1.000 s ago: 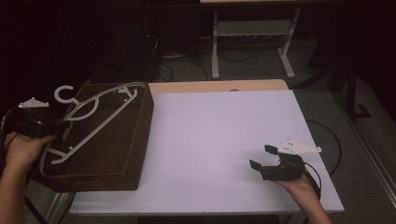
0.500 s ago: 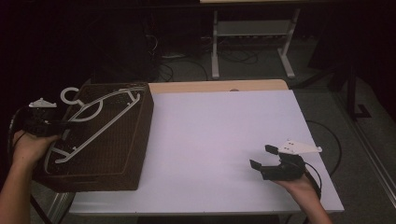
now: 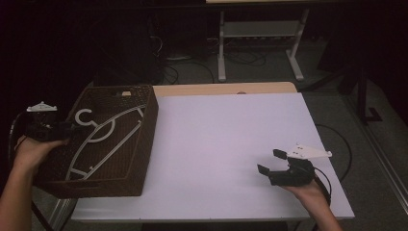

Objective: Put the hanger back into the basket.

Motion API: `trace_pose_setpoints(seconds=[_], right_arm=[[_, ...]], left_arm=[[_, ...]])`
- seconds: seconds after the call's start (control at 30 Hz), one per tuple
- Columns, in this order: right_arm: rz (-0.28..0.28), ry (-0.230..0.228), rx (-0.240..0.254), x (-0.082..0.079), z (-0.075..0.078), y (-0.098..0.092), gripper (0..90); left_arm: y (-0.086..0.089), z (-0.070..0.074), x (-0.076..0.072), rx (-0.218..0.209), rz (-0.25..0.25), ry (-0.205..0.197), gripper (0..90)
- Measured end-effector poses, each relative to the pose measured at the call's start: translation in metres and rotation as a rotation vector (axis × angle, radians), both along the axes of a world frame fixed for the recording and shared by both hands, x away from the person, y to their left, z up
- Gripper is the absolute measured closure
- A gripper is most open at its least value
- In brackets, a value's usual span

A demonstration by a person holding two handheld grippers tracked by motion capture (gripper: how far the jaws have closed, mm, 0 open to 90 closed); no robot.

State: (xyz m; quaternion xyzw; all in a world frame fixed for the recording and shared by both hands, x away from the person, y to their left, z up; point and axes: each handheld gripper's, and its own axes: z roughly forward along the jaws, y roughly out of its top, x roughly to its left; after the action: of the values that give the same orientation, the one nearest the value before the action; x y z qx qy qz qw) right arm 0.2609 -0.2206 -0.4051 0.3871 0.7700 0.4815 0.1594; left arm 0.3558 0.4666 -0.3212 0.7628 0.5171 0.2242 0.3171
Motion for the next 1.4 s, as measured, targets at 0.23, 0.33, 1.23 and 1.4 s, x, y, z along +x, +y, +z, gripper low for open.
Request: trace_pose_setpoints(seconds=[0.23, 0.33, 1.23, 1.4], right_arm=[[0.0, -0.007, -0.001, 0.001, 0.001, -0.001, 16.8], [-0.005, -0.011, 0.003, 0.001, 0.003, -0.001, 16.8], [0.007, -0.075, 0.041, 0.017, 0.04, 0.003, 6.8], [0.018, -0.079, 0.041, 0.021, 0.043, 0.007, 4.5]], left_arm=[[-0.015, 0.008, -0.001, -0.087, -0.043, -0.033, 25.2], [-0.027, 0.011, -0.001, -0.136, -0.055, -0.056, 16.8], [-0.153, 0.024, -0.027, -0.295, -0.361, -0.209, 2.8], [-0.172, 0.019, -0.035, -0.337, -0.387, -0.246, 2.5]])
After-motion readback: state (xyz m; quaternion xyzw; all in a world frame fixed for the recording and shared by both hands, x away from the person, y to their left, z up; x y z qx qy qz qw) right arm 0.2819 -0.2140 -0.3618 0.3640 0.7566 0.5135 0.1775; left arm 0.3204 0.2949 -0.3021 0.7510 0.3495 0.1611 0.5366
